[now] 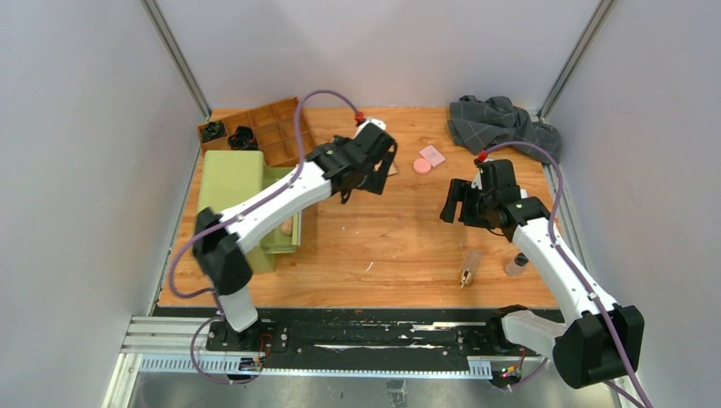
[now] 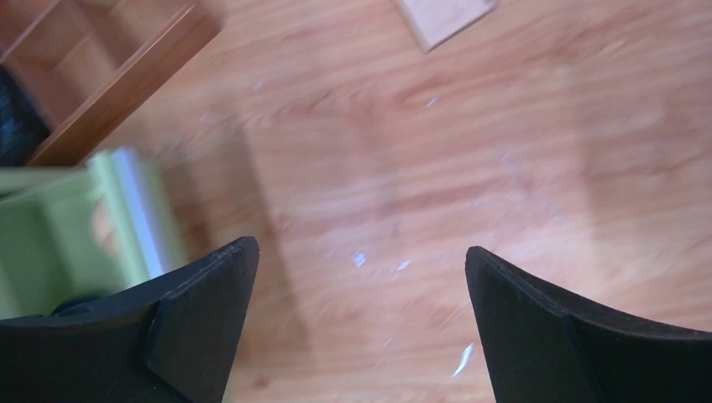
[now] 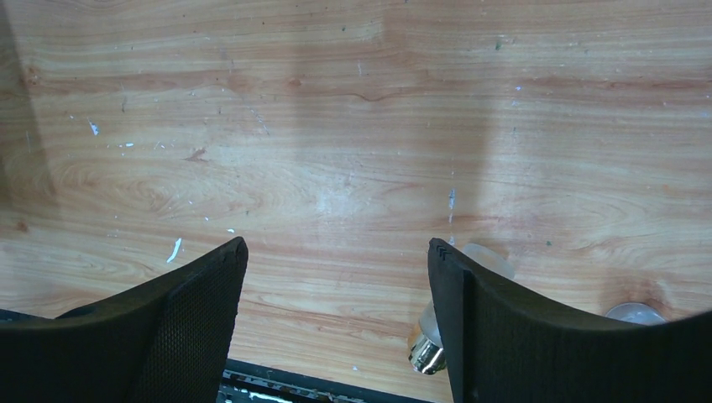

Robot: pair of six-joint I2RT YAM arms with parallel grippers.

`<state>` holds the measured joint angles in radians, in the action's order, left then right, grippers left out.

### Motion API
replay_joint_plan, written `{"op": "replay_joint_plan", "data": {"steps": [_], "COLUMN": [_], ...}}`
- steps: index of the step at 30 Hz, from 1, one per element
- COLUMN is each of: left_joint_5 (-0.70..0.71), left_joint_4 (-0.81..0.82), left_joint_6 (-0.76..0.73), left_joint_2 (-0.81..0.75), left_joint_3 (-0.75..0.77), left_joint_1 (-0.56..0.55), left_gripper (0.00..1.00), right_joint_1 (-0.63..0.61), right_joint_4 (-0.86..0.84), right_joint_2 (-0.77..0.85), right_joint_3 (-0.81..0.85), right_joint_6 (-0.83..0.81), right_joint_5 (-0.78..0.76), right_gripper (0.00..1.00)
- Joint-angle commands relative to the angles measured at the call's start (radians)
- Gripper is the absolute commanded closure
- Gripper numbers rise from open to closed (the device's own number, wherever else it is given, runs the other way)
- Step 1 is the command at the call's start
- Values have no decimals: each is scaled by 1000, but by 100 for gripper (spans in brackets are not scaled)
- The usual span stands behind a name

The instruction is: Organize the makeup

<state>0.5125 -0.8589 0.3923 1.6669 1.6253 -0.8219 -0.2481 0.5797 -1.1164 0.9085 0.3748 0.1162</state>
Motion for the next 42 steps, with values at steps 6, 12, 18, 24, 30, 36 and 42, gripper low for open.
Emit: {"op": "replay_joint_plan", "data": {"steps": [6,12,18,24,30,36,42], "left_joint_5": [-30,47,14,57,64,87,63], "left_joint_4": [-15,-20,80,129,134,87,91], "left_joint_6": [150,268,334,382,394,413,410], "left_joint_2": [565,782,853,879,951,990,985], "left_joint_3": [552,798,791,747,799,802,766], "left_joint_1": [57,72,89,90,93,102,112], "left_gripper": [2,0,2,2,0,0,20], "right_joint_1": [11,11,12,12,12,11,12], "right_joint_4": [54,68,82,96,100,97,86], "right_joint_2": [74,111,113,134,132,131,124], "right_joint_3": [-3,-50,-49,-41,-56,-62,-72], "right_joint_6": [5,15,7,-3,-13,-28,-29], "right_joint_5": [-14,-5,9,-24,-7,-12,-4], "right_gripper": [20,19,19,19,19,19,19]}}
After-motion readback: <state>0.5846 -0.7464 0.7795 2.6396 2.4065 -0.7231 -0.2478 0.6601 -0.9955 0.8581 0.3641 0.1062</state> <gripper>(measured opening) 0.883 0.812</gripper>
